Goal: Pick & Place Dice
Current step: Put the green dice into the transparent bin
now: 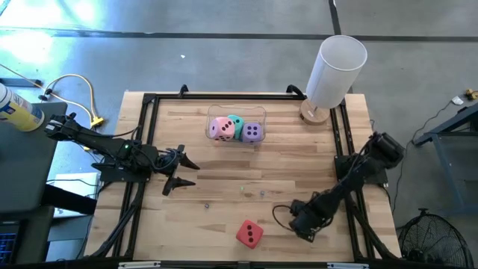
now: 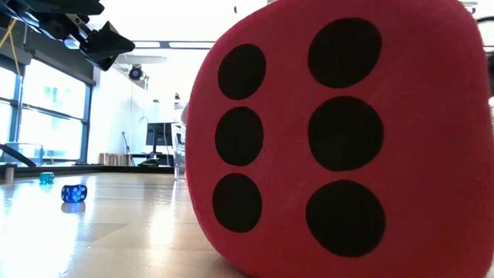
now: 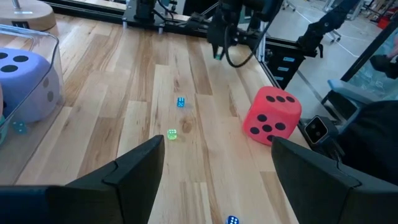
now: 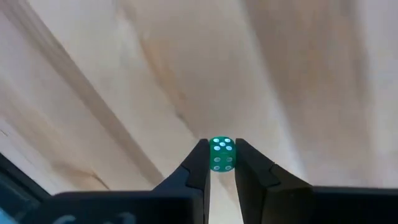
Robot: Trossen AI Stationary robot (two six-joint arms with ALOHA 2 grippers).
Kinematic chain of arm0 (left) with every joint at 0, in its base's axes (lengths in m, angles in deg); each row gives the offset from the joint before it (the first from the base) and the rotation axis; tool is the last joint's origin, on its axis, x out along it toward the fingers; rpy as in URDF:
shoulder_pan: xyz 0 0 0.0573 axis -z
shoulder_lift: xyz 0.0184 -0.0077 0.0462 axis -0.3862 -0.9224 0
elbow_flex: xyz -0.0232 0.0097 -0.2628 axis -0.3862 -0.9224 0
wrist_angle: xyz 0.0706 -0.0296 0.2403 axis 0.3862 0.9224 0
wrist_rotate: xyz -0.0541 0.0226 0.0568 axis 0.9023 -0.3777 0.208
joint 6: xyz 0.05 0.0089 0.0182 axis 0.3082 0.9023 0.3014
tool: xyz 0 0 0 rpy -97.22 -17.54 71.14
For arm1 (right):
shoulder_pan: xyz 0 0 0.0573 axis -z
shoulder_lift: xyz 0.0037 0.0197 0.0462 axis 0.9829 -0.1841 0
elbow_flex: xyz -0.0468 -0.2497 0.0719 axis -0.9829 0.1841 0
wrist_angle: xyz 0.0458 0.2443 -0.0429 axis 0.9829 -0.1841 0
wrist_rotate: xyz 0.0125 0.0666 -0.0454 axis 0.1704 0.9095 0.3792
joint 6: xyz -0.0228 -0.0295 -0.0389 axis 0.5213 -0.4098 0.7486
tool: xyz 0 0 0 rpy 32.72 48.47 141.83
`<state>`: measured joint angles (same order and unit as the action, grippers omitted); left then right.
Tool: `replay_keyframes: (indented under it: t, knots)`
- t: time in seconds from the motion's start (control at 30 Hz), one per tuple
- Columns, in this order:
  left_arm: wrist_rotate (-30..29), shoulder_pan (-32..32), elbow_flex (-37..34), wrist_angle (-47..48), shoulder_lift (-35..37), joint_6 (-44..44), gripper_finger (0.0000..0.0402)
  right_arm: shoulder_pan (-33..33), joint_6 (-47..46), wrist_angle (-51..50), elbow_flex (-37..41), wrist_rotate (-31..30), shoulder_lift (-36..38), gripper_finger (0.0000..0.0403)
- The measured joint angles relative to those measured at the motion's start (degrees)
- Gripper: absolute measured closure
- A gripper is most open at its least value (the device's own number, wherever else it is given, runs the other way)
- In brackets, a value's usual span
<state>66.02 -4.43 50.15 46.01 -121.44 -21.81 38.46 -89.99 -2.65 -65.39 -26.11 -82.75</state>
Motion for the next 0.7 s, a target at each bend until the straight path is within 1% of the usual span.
replay_keyframes:
  t: [0.07,0.2,0.37,0.5,0.6,0.7]
  knots:
    - [0.0,0.0,0.0,0.0,0.0,0.0,0.0116,2.3,4.0,-5.3,-3.0,-2.9,0.0,0.0369]
    - [0.0,0.0,0.0,0.0,0.0,-0.6,0.0116,7.4,12.5,-16.0,-10.6,-10.8,0.1,0.0369]
    - [0.0,0.0,0.0,0.0,0.0,-0.6,0.0116,13.9,25.9,-23.0,-21.4,-22.7,0.1,0.0369]
    - [0.0,0.0,0.0,0.0,0.0,1.6,0.0116,20.2,44.0,-20.6,-27.5,-31.4,0.2,0.0367]
    - [-0.1,0.0,0.0,0.0,0.0,3.0,0.0116,26.7,55.0,-15.5,-29.6,-33.0,0.2,0.0368]
    - [-0.2,0.0,0.0,0.0,0.0,5.1,0.0116,34.1,63.9,-7.9,-29.5,-32.3,0.2,0.0368]
